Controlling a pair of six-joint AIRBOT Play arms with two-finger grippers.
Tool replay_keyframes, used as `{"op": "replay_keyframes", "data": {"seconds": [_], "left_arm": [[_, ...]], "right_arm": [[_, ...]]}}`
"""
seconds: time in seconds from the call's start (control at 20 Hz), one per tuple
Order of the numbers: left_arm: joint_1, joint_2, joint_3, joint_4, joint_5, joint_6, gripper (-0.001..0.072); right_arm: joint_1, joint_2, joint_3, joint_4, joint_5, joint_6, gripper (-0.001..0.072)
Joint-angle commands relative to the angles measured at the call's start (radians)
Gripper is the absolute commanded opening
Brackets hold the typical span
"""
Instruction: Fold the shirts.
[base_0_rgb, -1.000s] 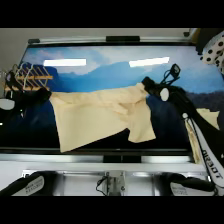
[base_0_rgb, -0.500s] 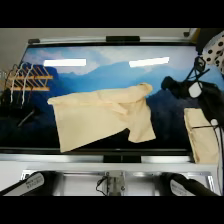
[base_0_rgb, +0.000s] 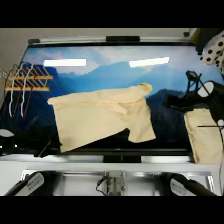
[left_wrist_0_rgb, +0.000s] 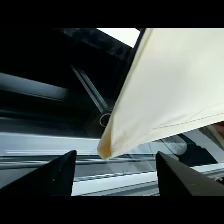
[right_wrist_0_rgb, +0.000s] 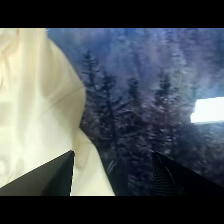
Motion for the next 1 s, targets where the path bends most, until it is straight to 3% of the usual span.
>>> {"op": "replay_keyframes", "data": {"seconds": [0.0, 0.1, 0.15, 0.25, 0.3, 0.35, 0.45, 0.85, 0.9, 0.95], "left_arm": [[-0.059, 0.007, -0.086, -0.039, 0.119, 0.000, 0.0591], [-0.101, 0.007, -0.086, -0.039, 0.191, -0.043, 0.0582], [-0.124, 0.007, -0.086, -0.040, 0.227, -0.065, 0.0490], [-0.168, 0.007, -0.086, -0.066, 0.279, -0.070, 0.0423], [-0.184, 0.007, -0.086, -0.088, 0.295, -0.070, 0.0297], [-0.193, 0.007, -0.086, -0.108, 0.305, -0.069, 0.0176], [-0.193, 0.008, -0.084, -0.129, 0.306, -0.064, 0.0033], [-0.193, 0.015, 0.005, -0.128, 0.229, -0.004, 0.0034], [-0.193, 0.019, 0.018, -0.128, 0.232, -0.003, 0.0034], [-0.193, 0.022, 0.033, -0.128, 0.232, 0.008, 0.0034]], "right_arm": [[-0.004, -0.016, 0.000, 0.051, 0.005, -0.019, 0.0597], [-0.003, -0.053, 0.000, 0.096, 0.031, -0.035, 0.0597], [-0.003, -0.079, 0.000, 0.141, 0.040, -0.067, 0.0598], [-0.003, -0.135, 0.000, 0.235, 0.045, -0.127, 0.0598], [-0.003, -0.161, 0.000, 0.271, 0.045, -0.155, 0.0598], [0.002, -0.185, 0.000, 0.288, 0.042, -0.178, 0.0650], [0.027, -0.231, 0.000, 0.282, 0.027, -0.203, 0.0676], [0.109, -0.331, 0.000, 0.246, -0.245, -0.171, 0.0674], [0.109, -0.343, 0.000, 0.266, -0.248, -0.169, 0.0664], [0.109, -0.357, 0.000, 0.283, -0.244, -0.169, 0.0576]]}}
